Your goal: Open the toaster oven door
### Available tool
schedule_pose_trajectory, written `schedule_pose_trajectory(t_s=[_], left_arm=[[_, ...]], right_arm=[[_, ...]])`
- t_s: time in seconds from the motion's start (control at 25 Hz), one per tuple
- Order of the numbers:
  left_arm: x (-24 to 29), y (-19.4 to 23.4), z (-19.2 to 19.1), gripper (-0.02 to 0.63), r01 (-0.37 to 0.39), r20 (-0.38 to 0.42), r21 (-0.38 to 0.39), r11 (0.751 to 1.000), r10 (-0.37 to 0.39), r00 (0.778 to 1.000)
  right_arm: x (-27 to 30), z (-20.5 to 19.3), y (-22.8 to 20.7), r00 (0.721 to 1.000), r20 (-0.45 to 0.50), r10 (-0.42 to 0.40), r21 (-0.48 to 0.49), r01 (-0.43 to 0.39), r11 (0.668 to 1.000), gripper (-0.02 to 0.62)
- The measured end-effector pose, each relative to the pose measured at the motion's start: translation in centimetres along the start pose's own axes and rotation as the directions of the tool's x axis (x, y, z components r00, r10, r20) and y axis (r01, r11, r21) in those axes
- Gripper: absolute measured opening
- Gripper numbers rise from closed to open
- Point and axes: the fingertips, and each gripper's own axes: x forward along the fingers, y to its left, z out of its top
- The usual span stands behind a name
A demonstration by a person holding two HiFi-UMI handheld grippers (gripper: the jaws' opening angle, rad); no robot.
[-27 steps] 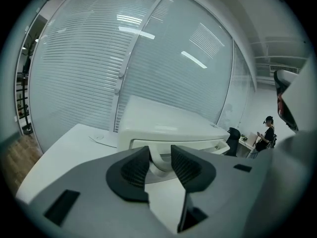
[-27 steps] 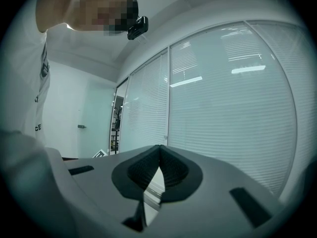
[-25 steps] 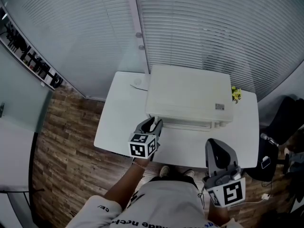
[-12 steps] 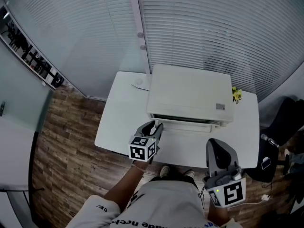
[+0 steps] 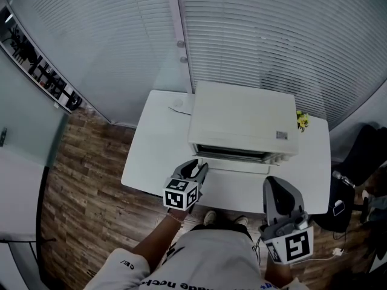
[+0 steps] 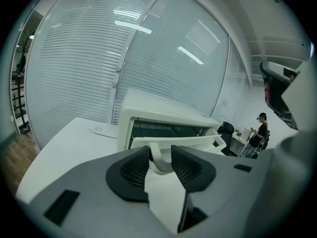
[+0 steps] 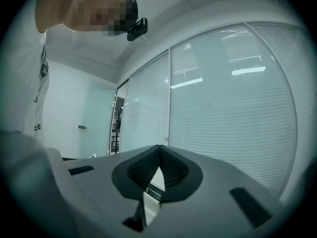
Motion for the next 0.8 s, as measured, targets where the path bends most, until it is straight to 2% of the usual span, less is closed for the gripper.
schedule_pose_trajectory(t_s=[0.48, 0.8], left_arm=[[-1.1, -0.3, -2.0, 0.153, 0.007, -0.036, -0.001, 1.000, -0.007, 0.999], [-1.9, -0.2, -4.5, 0.140, 0.007, -0.070, -0.033, 0.999, -0.010, 0.998]], right_arm=[[0.0, 0.6, 0.7, 1.000, 0.007, 0.019, -0.015, -0.019, 1.000, 0.008], [-0.4, 0.5, 0.5, 1.000, 0.012, 0.014, -0.010, -0.014, 1.000, 0.008]])
